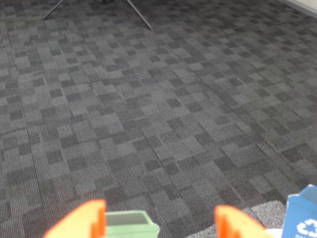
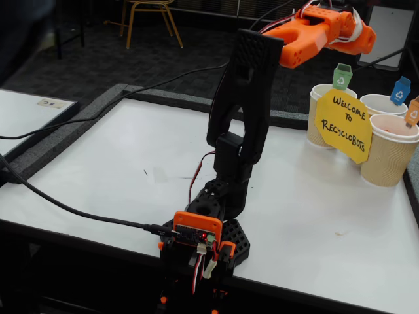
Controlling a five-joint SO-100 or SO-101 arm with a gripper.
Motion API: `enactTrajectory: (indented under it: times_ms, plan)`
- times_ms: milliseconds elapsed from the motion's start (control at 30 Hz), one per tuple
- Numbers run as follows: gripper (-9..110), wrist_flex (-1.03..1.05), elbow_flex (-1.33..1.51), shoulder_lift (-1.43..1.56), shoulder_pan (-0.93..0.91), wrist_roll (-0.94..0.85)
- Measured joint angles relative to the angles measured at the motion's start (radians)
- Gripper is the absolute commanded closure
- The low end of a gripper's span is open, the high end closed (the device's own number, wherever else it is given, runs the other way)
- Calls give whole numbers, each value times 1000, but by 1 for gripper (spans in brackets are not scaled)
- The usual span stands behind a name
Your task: Sort rubbish by color.
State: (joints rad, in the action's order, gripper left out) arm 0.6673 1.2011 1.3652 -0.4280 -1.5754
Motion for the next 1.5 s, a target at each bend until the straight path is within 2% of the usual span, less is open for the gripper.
enactTrajectory:
  times_ms: [200,500,700,800,1167,1500]
  plan:
    - [93,115,241,161,17,0]
    - [93,169,813,752,110,41]
    - [93,322,905,1206,120,135]
    - [93,405,905,1331,89,199]
    - [92,644,907,1397,2,463]
    - [93,657,985,1401,14,851]
